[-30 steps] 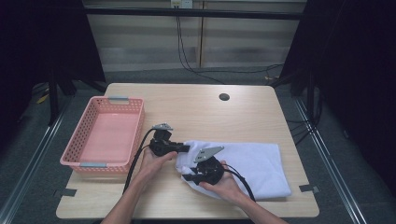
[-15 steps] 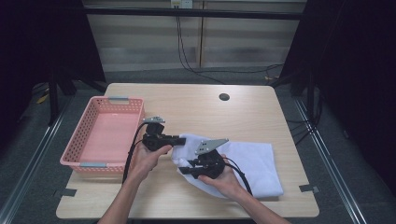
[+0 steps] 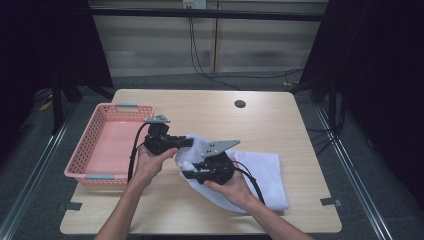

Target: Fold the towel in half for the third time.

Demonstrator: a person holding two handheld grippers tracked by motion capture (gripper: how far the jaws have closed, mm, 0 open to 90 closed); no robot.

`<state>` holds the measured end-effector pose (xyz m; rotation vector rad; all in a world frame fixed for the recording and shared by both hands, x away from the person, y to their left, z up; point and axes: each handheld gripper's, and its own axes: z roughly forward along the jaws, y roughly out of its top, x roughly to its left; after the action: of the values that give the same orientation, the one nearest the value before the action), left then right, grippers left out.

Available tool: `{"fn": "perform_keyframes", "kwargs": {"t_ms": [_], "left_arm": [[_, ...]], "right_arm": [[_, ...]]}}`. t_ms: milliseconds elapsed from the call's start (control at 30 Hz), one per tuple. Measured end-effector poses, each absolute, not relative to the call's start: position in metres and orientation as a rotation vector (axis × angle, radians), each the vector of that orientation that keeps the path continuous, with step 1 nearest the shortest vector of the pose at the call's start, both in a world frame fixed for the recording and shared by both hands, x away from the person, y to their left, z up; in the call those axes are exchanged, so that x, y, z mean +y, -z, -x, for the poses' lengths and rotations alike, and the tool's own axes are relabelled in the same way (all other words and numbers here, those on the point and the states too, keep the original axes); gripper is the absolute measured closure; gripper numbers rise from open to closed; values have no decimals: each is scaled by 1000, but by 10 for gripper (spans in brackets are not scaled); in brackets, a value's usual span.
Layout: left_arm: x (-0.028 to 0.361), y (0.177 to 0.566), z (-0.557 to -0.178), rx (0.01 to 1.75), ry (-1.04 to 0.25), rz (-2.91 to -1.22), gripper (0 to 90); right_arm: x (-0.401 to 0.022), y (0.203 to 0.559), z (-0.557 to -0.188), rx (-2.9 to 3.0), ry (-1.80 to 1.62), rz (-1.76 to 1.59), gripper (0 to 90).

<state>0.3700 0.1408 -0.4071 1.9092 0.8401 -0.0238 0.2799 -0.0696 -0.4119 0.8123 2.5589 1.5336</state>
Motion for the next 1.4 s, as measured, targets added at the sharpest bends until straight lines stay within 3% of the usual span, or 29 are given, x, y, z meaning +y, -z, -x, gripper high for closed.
{"fn": "perform_keyframes", "kwargs": {"t_ms": [400, 500, 1133, 1400], "left_arm": [[167, 356, -369, 864, -62, -1903, 773], [153, 366, -370, 869, -102, -1959, 772], [49, 424, -372, 778, 72, -2021, 748], [14, 450, -369, 771, 126, -2060, 713]], "right_arm": [[-37, 371, -282, 2468, -1681, -747, 730], [-45, 378, -282, 2446, -1693, -780, 729], [-142, 434, -250, 2360, -1661, -1037, 679], [-185, 462, -236, 2409, -1550, -1112, 538]]}}
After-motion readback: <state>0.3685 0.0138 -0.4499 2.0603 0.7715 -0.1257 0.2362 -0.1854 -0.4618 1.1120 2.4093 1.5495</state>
